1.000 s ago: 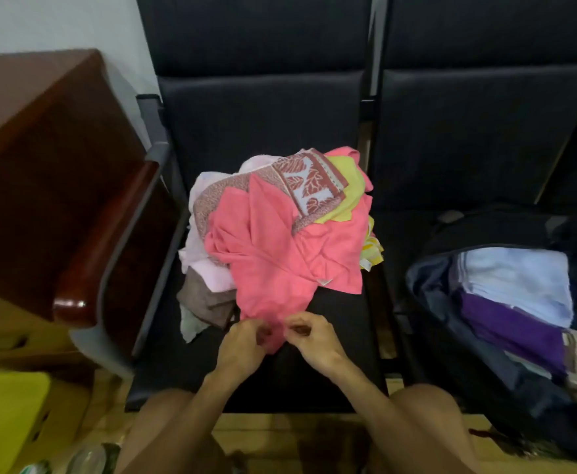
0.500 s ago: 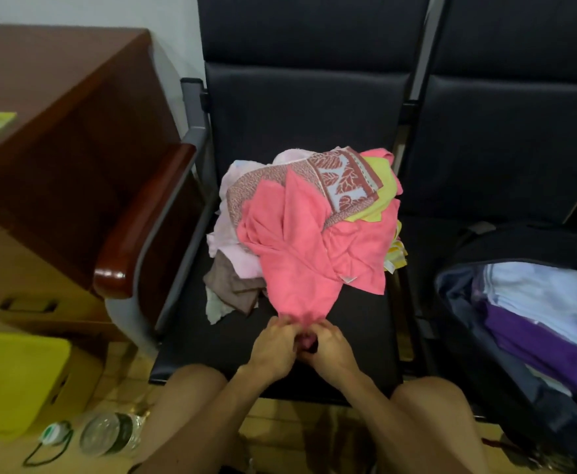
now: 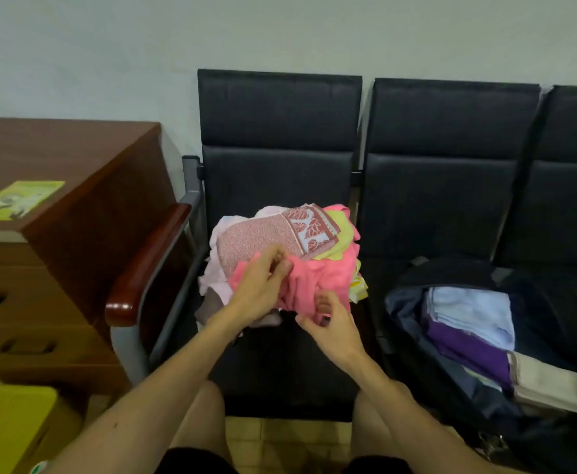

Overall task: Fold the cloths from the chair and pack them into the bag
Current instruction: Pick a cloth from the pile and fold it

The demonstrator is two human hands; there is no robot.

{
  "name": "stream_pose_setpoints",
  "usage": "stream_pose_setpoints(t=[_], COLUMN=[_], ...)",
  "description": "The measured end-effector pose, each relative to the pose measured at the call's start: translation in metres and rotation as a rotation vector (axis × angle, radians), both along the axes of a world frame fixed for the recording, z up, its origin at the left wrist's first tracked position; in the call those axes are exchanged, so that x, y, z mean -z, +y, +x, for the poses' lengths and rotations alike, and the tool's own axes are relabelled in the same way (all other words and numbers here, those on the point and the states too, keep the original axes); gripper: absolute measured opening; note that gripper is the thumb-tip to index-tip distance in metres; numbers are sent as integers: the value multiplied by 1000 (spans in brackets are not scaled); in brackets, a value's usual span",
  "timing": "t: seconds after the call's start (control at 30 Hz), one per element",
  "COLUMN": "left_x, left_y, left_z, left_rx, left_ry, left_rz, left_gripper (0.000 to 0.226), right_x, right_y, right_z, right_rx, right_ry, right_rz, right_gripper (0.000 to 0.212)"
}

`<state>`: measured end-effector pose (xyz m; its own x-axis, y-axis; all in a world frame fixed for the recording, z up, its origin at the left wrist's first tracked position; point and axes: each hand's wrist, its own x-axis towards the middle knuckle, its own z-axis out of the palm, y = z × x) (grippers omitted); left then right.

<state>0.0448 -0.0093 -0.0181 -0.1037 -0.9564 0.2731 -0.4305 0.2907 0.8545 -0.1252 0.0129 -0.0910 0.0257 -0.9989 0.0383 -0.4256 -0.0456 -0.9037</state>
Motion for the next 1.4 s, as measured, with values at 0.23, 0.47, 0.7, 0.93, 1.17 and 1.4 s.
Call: stream_pose_setpoints(t=[0.23, 0.47, 0.7, 0.93, 1.17, 1.4], left_x=[-108, -165, -179, -151, -96, -92], left_y=[17, 39, 47, 112, 171, 153], left_z=[-1, -7, 11, -4, -27, -22], left_rx=[13, -18, -186, 0, 171, 83], left_ry=[-83, -94, -172, -471, -578, -634], left_rz=[-280, -418, -438, -571, -722, -916], left_gripper=[13, 14, 13, 16, 42, 49], right_x=[-67, -78, -84, -159, -191, -199], right_y=[24, 60, 77, 62, 64, 76], right_z=[-9, -14, -28, -31, -20, -25], right_rx=[9, -157, -251, -122, -44, 27], right_ry=[47, -31, -198, -322, -472, -510], right_rz=[-160, -35, 142, 247, 308, 417], right_gripper=[97, 92, 48, 49, 28, 20])
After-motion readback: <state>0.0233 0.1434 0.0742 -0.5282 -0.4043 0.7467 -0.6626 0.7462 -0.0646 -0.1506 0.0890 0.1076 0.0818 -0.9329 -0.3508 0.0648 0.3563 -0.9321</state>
